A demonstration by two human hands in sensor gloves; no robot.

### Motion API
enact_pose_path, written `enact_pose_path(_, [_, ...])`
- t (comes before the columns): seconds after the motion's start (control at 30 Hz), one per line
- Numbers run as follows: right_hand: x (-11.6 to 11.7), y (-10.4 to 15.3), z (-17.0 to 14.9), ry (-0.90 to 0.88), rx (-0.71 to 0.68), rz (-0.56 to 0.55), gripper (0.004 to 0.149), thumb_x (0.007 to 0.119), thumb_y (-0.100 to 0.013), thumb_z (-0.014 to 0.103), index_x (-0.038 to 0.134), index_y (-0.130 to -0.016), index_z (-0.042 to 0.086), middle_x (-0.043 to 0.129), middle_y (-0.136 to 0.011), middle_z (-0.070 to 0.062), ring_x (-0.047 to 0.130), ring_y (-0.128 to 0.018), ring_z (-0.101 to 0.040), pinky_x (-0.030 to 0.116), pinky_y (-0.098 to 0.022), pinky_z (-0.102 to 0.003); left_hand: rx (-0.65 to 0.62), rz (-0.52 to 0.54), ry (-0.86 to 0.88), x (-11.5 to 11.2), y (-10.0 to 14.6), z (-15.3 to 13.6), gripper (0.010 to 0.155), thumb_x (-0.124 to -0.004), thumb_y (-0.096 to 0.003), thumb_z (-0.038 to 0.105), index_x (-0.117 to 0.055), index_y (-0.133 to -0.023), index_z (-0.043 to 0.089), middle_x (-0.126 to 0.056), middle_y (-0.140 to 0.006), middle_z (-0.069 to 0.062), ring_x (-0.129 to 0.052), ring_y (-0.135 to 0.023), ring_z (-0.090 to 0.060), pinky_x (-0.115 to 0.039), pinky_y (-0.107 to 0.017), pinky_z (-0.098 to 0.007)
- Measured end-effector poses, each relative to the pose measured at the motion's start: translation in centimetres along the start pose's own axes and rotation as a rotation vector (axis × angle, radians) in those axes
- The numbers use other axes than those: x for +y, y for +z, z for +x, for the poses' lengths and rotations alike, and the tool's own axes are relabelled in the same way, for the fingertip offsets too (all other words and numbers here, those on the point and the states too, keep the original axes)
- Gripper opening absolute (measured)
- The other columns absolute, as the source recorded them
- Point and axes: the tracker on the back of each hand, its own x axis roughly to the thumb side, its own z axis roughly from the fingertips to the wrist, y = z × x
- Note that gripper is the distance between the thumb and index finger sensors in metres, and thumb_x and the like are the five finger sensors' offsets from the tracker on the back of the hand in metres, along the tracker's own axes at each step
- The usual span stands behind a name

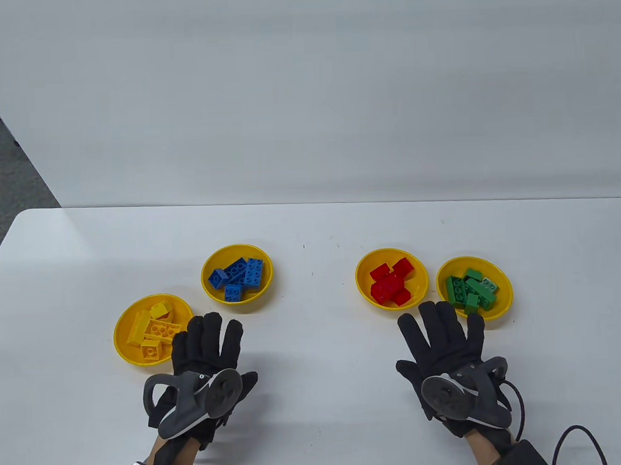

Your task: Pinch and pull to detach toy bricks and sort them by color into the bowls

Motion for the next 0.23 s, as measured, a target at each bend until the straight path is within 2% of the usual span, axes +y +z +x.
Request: enact_pose_path(0.23, [-0.15, 0.04, 0.27, -0.012, -0.009, -0.007, 0.072, 0.070, -0.043, 0.047, 0.054, -0.106, 0.016, 0.044, -0.111, -0.026, 0.050, -0.098, -0.057, 0.035, -0.056, -0.086, 0.003, -0.017, 0.001, -0.14, -0.08, -0.11, 0.095, -0.076, -0.0444, 0.069, -0.026, -0.115, 0.029, -0.018, -0.120, -0.022, -0.031, -0.112, -0.055, -0.040, -0.075, -0.074])
